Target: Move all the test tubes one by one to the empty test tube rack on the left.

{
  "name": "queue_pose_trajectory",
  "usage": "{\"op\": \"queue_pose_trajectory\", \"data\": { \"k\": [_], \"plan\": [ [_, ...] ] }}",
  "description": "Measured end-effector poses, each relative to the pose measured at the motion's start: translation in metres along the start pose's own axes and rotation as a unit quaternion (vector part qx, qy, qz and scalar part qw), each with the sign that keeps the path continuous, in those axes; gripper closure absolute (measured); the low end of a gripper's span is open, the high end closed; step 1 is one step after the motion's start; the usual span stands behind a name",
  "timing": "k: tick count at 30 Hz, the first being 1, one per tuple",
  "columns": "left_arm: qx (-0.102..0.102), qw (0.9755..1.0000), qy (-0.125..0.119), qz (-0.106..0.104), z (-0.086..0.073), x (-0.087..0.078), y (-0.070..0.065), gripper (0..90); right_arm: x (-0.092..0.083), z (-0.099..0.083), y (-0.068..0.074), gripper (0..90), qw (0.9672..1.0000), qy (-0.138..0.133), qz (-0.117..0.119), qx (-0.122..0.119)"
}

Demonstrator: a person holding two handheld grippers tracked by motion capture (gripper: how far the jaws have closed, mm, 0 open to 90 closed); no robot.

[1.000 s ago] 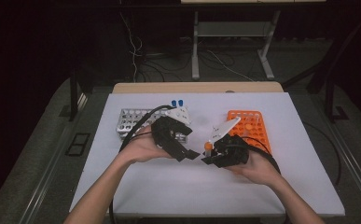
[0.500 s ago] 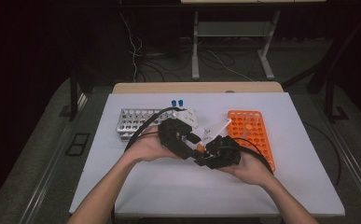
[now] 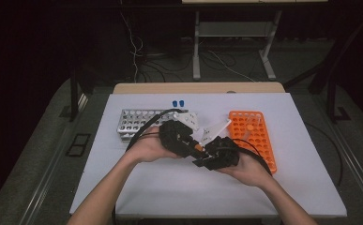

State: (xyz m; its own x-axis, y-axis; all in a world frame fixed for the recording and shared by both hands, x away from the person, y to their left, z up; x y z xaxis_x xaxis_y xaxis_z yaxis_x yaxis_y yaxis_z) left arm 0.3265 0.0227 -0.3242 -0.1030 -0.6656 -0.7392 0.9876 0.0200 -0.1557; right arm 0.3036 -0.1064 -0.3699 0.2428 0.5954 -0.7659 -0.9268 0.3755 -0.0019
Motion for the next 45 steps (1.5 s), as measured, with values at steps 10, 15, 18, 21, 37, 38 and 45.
{"op": "queue_pose_trajectory", "data": {
  "k": [10, 15, 18, 21, 37, 38, 45],
  "plan": [
    [-0.012, 0.9999, 0.001, 0.012, -0.002, -0.014, 0.006, 68.7, -0.016, -0.007, -0.009, 53.6, 0.9989, -0.028, -0.010, 0.035],
    [-0.014, 0.9996, 0.002, 0.025, -0.002, -0.023, 0.011, 68.7, -0.027, -0.014, -0.014, 37.6, 0.9971, -0.042, -0.022, 0.060],
    [-0.022, 0.9992, 0.001, 0.033, -0.002, -0.029, 0.014, 68.7, -0.035, -0.018, -0.017, 27.8, 0.9956, -0.053, -0.029, 0.071],
    [-0.025, 0.9988, 0.001, 0.043, -0.003, -0.036, 0.018, 68.7, -0.043, -0.022, -0.020, 14.7, 0.9936, -0.059, -0.034, 0.090],
    [-0.064, 0.9937, -0.012, 0.092, -0.006, -0.077, 0.043, 68.7, -0.076, -0.054, -0.024, 0.2, 0.9872, -0.081, -0.033, 0.133],
    [-0.066, 0.9932, -0.012, 0.095, -0.007, -0.080, 0.045, 68.8, -0.078, -0.056, -0.024, 0.2, 0.9872, -0.080, -0.034, 0.134],
    [-0.080, 0.9905, -0.014, 0.111, -0.010, -0.091, 0.059, 68.8, -0.085, -0.070, -0.024, 0.2, 0.9855, -0.080, -0.041, 0.144]
  ]
}}
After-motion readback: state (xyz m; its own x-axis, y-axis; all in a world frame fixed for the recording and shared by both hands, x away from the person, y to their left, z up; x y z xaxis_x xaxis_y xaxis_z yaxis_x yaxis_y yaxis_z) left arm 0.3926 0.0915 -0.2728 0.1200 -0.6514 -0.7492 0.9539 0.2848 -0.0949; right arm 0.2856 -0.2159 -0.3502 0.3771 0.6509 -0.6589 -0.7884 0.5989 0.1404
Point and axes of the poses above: each handheld gripper's, and its own axes: x roughly forward along the jaws, z roughly out of its top, y roughly to its left, the point moved 3 cm from there along x, roughly forward along the jaws, and after that the axes turned 4 degrees about -z, right-handed, at the moved point
